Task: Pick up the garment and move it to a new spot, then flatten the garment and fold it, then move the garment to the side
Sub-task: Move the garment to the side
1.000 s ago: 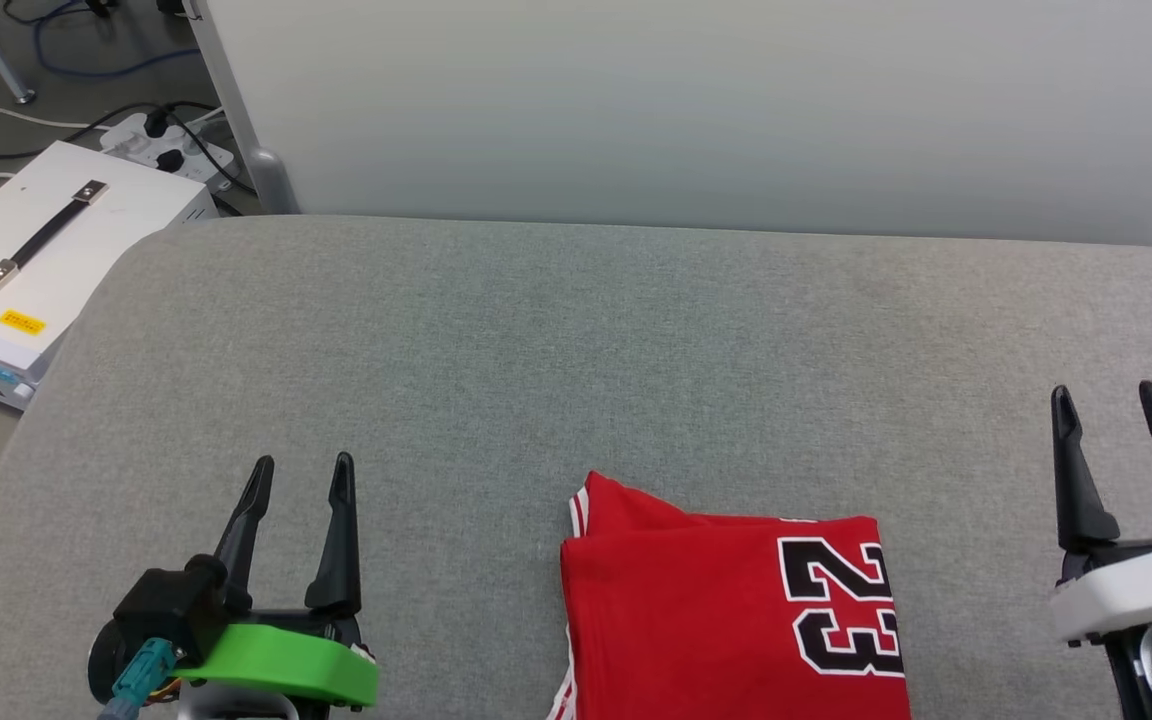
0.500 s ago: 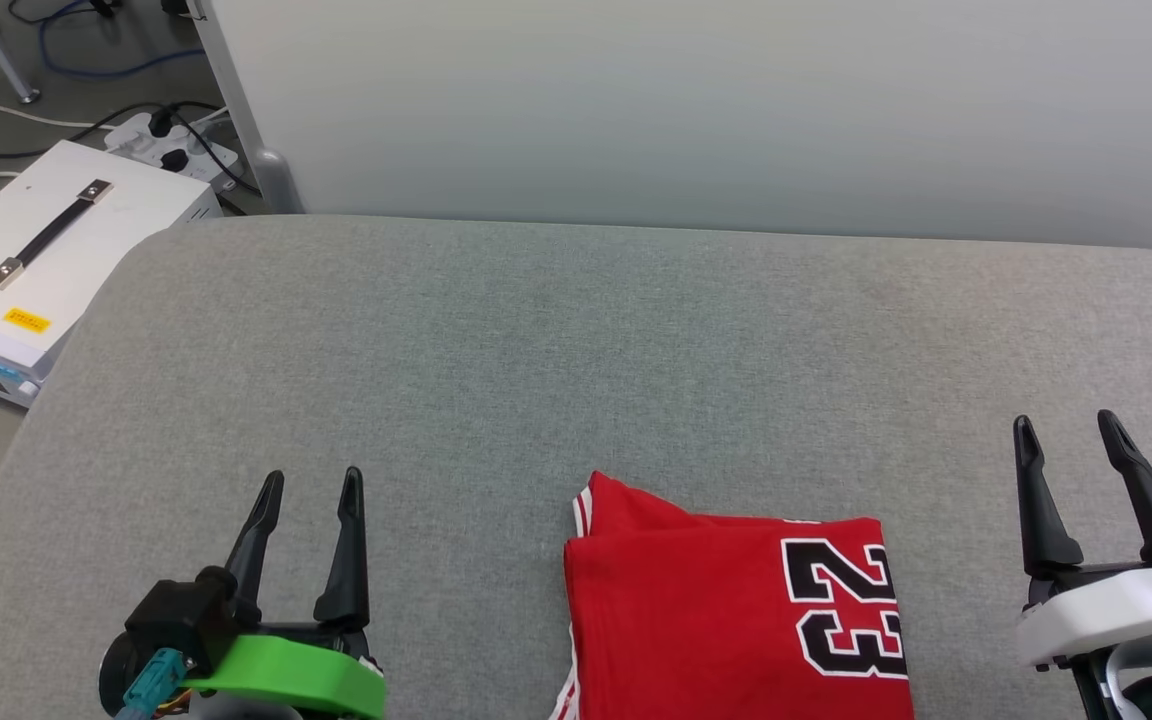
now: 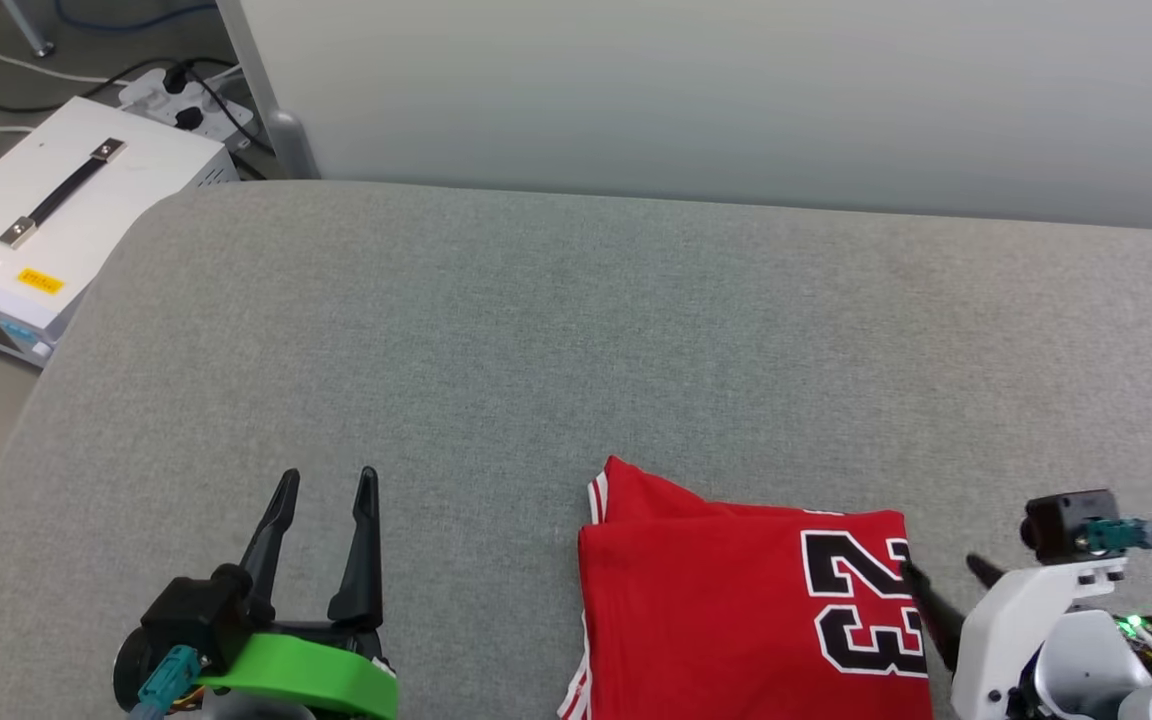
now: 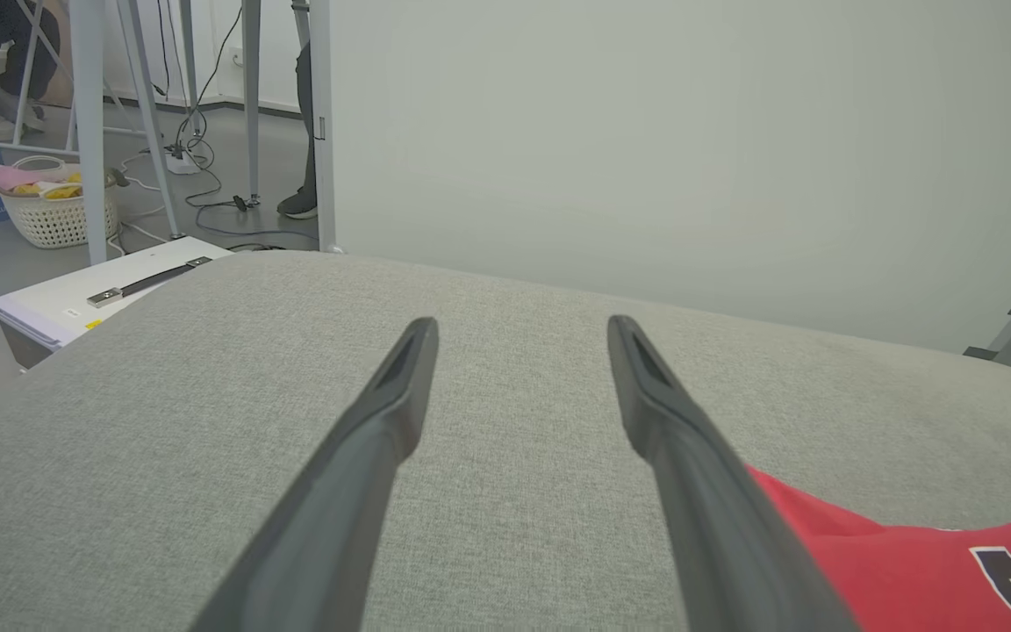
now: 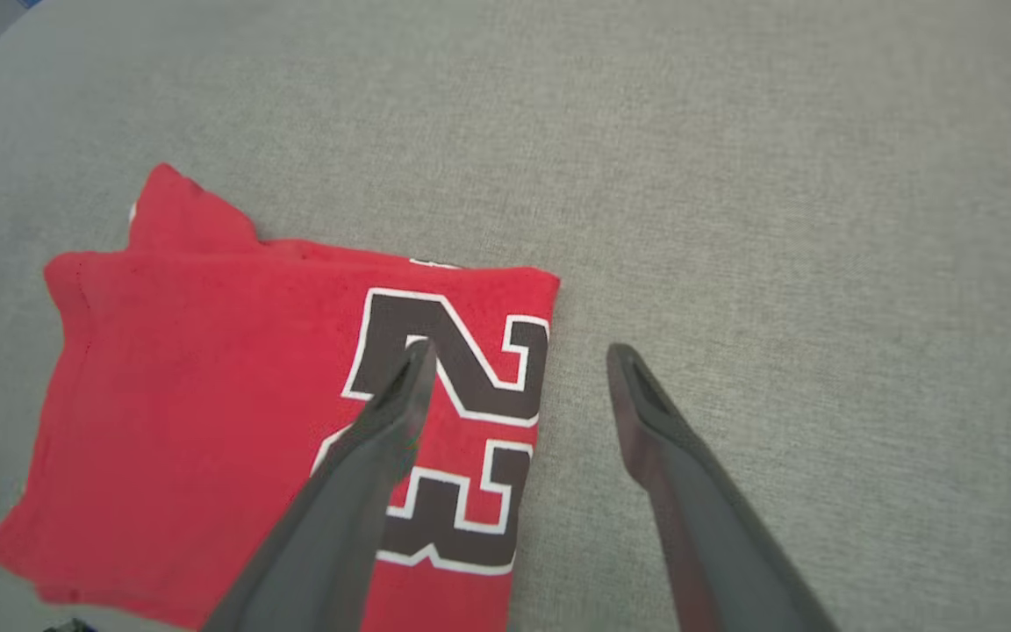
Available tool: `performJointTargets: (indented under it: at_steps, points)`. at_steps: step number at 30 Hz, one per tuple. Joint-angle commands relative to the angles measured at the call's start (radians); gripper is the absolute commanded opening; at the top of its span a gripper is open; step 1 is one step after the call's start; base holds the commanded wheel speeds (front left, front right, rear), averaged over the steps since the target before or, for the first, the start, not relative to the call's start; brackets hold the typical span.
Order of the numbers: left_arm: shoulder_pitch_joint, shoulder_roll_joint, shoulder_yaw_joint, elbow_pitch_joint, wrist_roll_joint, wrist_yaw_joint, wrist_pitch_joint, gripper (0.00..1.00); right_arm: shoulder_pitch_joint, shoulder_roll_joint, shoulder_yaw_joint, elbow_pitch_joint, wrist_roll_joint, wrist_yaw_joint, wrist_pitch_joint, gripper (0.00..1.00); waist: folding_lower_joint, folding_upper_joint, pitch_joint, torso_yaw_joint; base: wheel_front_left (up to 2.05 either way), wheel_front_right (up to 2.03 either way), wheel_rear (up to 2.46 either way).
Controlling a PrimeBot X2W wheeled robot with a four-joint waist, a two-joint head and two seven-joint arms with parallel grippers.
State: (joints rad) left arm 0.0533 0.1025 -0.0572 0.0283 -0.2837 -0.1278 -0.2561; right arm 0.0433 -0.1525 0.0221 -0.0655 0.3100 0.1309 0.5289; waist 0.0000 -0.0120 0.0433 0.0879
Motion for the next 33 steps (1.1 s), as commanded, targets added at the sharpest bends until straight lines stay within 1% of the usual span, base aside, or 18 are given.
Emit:
performJointTargets:
  at_steps: [1, 4, 8, 15, 21, 22, 23, 24, 29, 33]
  points:
    - [-0.019, -0.002, -0.004, 0.003, 0.0, -0.003, -0.006, 1.0, 0.013, 0.007, -0.002, -0.004, 0.007, 0.0, 0.048, 1.0, 0.0, 0.012, 0.016, 0.014, 0.0, 0.0, 0.0]
    - [-0.031, -0.001, -0.011, 0.005, 0.001, -0.003, -0.006, 1.0, 0.013, 0.029, -0.018, 0.009, 0.002, 0.0, 0.151, 1.0, 0.0, 0.012, 0.032, 0.029, 0.0, 0.0, 0.0]
    - [-0.045, -0.001, -0.015, 0.008, 0.001, -0.003, -0.006, 1.0, 0.002, 0.052, -0.046, 0.039, -0.036, 0.0, 0.215, 1.0, 0.0, 0.012, 0.053, 0.047, 0.0, 0.0, 0.0]
    - [-0.058, 0.001, -0.019, 0.012, 0.0, -0.003, -0.006, 1.0, -0.012, 0.077, -0.048, 0.105, -0.048, 0.0, 0.243, 1.0, 0.0, 0.012, 0.074, 0.067, 0.0, 0.0, 0.0]
    - [-0.064, 0.002, -0.018, 0.015, 0.0, -0.003, -0.006, 1.0, -0.018, 0.089, -0.026, 0.18, -0.01, 0.0, 0.242, 1.0, 0.0, 0.012, 0.081, 0.07, 0.0, 0.0, 0.0]
    - [-0.064, 0.002, -0.019, 0.016, 0.001, -0.003, -0.006, 1.0, -0.021, 0.089, -0.018, 0.19, -0.012, 0.0, 0.237, 0.72, 0.0, 0.012, 0.081, 0.069, 0.0, 0.0, 0.0]
    - [-0.065, 0.002, -0.019, 0.017, 0.0, -0.003, -0.006, 1.0, -0.024, 0.087, -0.013, 0.198, -0.016, 0.0, 0.232, 0.37, 0.0, 0.012, 0.081, 0.068, 0.0, 0.0, 0.0]
    - [-0.065, 0.003, -0.02, 0.018, 0.001, -0.003, -0.006, 1.0, -0.028, 0.08, -0.004, 0.206, -0.025, 0.0, 0.222, 0.0, 0.0, 0.012, 0.079, 0.066, 0.0, 0.0, 0.0]
    - [-0.063, 0.007, -0.023, 0.014, 0.005, -0.003, -0.006, 1.0, -0.055, 0.047, 0.016, 0.228, -0.055, 0.0, 0.151, 0.0, 0.0, 0.012, 0.066, 0.045, 0.0, 0.0, 0.0]
    - [-0.05, 0.008, -0.02, 0.011, 0.011, -0.003, -0.006, 1.0, -0.08, 0.008, 0.051, 0.217, -0.071, 0.0, 0.117, 0.0, 0.0, 0.012, 0.048, 0.008, 0.0, 0.0, 0.0]
